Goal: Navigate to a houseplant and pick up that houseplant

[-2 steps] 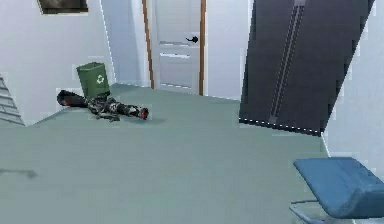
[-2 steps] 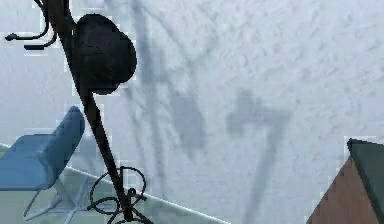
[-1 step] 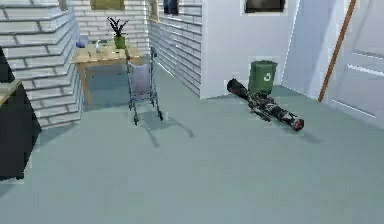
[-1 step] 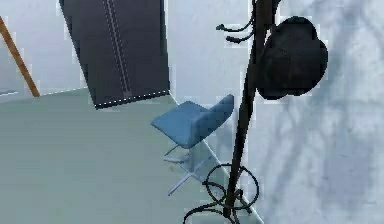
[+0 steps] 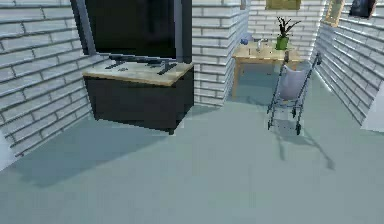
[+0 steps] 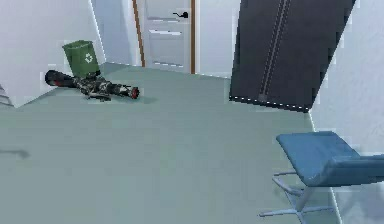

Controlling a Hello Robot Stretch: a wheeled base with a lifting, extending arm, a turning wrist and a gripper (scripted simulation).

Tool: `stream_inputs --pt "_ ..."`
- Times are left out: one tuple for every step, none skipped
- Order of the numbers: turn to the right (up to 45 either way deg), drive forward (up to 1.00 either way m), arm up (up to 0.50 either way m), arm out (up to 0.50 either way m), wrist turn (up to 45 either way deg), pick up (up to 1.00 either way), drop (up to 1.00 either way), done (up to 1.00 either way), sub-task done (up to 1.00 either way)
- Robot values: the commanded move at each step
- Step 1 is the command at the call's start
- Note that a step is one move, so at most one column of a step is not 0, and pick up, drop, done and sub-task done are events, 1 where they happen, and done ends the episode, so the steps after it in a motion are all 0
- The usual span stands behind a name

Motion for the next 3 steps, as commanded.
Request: stream_inputs --pt "0.0 0.65 0.0 0.0 0.0 0.0 0.0 0.0 0.0" --pt "-45.0 0.0 0.0 0.0 0.0 0.0 0.0 0.0 0.0" --pt "-21.0 0.0 0.0 0.0 0.0 0.0 0.0 0.0 0.0"
